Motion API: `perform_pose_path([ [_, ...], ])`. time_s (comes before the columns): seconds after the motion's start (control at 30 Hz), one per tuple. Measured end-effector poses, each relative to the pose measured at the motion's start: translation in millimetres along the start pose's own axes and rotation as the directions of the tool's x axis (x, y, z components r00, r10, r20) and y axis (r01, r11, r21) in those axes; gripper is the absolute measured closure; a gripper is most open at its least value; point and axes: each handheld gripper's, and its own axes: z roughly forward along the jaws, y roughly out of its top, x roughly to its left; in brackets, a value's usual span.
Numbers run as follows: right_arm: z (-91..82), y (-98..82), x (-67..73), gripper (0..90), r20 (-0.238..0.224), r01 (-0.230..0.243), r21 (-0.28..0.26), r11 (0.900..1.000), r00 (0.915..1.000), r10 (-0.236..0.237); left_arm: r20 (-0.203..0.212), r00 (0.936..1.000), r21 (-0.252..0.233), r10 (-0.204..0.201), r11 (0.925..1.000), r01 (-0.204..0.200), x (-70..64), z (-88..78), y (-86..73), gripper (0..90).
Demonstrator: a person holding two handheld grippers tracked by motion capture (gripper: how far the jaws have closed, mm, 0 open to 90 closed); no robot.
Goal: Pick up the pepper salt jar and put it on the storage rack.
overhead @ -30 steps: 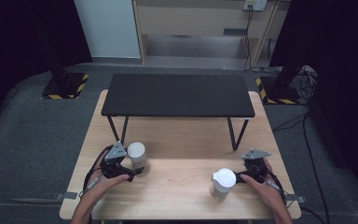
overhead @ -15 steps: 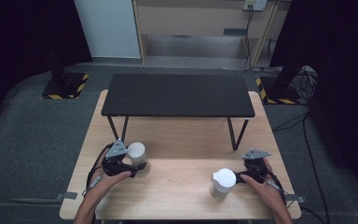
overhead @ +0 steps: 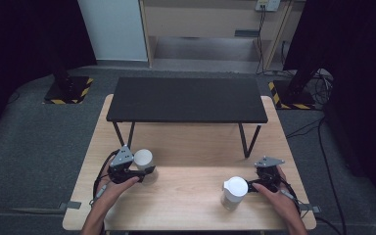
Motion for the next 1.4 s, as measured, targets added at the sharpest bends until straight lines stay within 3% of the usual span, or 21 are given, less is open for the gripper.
perform_pose_path([
  [0.4, 0.0, 0.0, 0.0, 1.4, 0.000, 0.000, 0.000, 1.000, 1.0000, 0.000, 0.047, 0.9978, 0.017, 0.047, 0.9987, -0.048, -1.2, -1.9, 11.8, 33.8],
  [0.6, 0.0, 0.0, 0.1, 1.5, 0.000, 0.000, 0.000, 1.000, 1.0000, 0.000, 0.094, 0.9928, 0.020, 0.074, 0.9969, -0.076, 0.9, -1.2, 21.0, 33.8],
  [1.1, 0.0, 0.0, 0.1, 1.4, 0.000, 0.001, 0.000, 1.000, 1.0000, -0.001, 0.143, 0.9838, 0.016, 0.107, 0.9937, -0.111, 5.3, -2.6, 38.0, 33.8],
  [1.33, 0.0, 0.0, 0.1, 1.4, 0.000, 0.001, 0.000, 1.000, 1.0000, -0.001, 0.181, 0.9764, -0.007, 0.118, 0.9928, -0.119, 10.1, -6.1, 49.0, 33.8],
  [1.4, 0.0, 0.0, 0.1, 1.5, 0.000, 0.001, 0.000, 1.000, 1.0000, -0.001, 0.194, 0.9718, -0.007, 0.134, 0.9908, -0.135, 11.0, -7.6, 56.9, 33.8],
])
